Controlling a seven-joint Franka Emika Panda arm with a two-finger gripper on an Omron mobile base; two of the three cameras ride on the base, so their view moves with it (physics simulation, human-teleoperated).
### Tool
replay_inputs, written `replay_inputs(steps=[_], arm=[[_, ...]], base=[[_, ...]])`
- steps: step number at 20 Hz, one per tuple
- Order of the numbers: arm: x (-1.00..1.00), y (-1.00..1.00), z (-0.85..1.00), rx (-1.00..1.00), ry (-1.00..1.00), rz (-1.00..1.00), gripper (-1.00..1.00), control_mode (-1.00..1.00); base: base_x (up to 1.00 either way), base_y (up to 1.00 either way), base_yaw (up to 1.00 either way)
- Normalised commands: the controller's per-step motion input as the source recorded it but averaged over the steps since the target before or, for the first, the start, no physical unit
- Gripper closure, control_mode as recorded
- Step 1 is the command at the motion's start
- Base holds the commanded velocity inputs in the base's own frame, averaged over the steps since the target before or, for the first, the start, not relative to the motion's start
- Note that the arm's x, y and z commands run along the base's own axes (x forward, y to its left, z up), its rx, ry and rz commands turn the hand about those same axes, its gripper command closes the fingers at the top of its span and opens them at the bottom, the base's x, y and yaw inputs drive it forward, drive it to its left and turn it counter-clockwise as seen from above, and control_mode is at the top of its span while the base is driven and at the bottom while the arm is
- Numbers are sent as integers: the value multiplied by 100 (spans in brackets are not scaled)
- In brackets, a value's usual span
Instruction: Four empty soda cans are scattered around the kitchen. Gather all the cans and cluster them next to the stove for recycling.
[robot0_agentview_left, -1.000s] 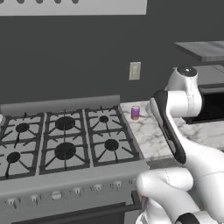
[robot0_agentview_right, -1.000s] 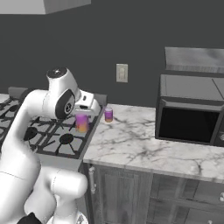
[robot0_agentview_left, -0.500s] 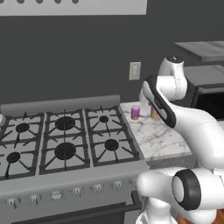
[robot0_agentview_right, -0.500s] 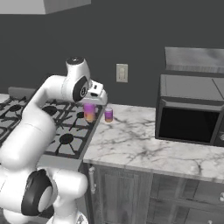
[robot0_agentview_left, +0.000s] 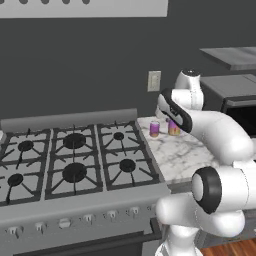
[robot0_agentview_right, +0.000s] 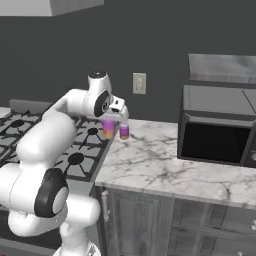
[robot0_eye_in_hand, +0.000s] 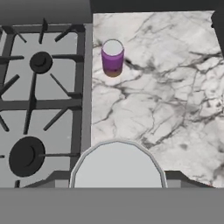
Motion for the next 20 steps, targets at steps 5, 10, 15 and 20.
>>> replay_inputs(steps=[5, 10, 15, 20], arm=[[52, 0, -51, 0, 0, 0, 100, -100], [41, 0, -45, 0, -3, 0, 100, -100], [28, 0, -41, 0, -8, 0, 100, -100], [23, 0, -29, 0, -5, 0, 100, -100]], base=[[0, 0, 0], [0, 0, 0], [0, 0, 0], [0, 0, 0]])
